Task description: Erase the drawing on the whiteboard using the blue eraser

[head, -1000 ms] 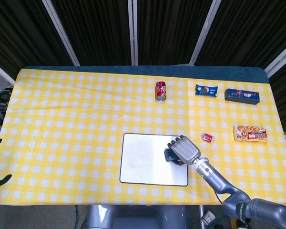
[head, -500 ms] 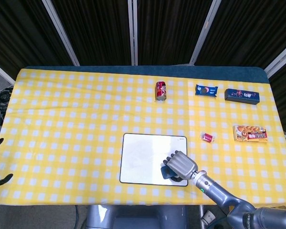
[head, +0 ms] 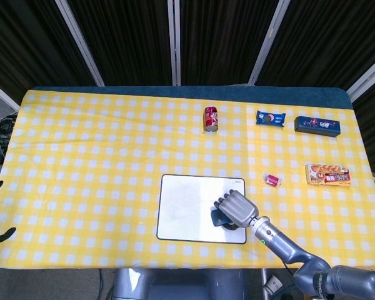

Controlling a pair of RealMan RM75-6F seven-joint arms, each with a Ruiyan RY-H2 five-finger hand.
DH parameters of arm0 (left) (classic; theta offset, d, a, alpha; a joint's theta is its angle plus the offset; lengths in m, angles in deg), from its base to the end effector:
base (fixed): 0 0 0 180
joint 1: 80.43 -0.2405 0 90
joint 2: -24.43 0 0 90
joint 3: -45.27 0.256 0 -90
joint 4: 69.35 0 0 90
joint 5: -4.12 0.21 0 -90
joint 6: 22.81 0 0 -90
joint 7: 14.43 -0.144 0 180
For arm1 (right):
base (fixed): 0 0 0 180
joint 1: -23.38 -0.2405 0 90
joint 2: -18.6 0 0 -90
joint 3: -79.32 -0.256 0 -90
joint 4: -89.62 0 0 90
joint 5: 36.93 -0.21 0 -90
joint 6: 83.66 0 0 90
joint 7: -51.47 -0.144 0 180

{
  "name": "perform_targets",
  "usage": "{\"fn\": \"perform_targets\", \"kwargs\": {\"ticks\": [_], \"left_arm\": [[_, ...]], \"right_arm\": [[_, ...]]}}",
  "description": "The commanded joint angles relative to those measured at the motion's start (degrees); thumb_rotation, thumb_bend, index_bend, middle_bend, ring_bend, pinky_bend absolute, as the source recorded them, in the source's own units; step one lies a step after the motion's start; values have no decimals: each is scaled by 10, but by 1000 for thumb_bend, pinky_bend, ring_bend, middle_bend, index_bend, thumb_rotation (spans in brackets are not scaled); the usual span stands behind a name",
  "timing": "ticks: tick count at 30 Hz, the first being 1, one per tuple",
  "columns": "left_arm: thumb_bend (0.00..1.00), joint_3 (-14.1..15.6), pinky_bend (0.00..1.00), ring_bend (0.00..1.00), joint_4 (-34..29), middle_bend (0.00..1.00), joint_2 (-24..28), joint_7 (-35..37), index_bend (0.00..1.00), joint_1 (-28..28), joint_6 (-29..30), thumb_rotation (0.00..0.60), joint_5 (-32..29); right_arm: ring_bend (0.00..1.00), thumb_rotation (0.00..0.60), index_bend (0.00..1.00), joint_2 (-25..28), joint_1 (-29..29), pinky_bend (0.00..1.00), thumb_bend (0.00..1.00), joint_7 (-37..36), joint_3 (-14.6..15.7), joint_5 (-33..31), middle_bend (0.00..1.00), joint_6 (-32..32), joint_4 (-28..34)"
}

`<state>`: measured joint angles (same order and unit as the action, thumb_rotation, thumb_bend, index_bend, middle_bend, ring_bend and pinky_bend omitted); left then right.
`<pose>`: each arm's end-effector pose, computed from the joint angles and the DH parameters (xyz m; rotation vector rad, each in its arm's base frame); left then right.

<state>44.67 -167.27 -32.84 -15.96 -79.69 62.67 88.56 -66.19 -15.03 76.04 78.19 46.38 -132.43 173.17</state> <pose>-0.3181 0.1493 0.1851 -1.3536 -0.9426 -0.7816 -0.1871 -0.2932 -0.0301 2.2516 -0.5711 0.6793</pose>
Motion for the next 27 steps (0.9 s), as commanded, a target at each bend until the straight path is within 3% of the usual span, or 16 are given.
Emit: {"fn": "perform_targets", "kwargs": {"ticks": [1,10,27], "left_arm": [[0,0,0,0,1,0,0,0,0,1,-2,600,-2],[0,-3,0,0,3,0,-1,1,0,1,-6,600,-11],[0,0,0,0,0,0,1,1,0,1,-2,600,-4]], "right_arm": [[479,600,540,-21,-9,473,393,-6,-28,-30,571,-3,-43],[479,600,540,-41,-18,473,394,-12,-48,-68,570,2,-81],[481,600,543,1,-21,473,397,3,23,-47,573,46,48]]}}
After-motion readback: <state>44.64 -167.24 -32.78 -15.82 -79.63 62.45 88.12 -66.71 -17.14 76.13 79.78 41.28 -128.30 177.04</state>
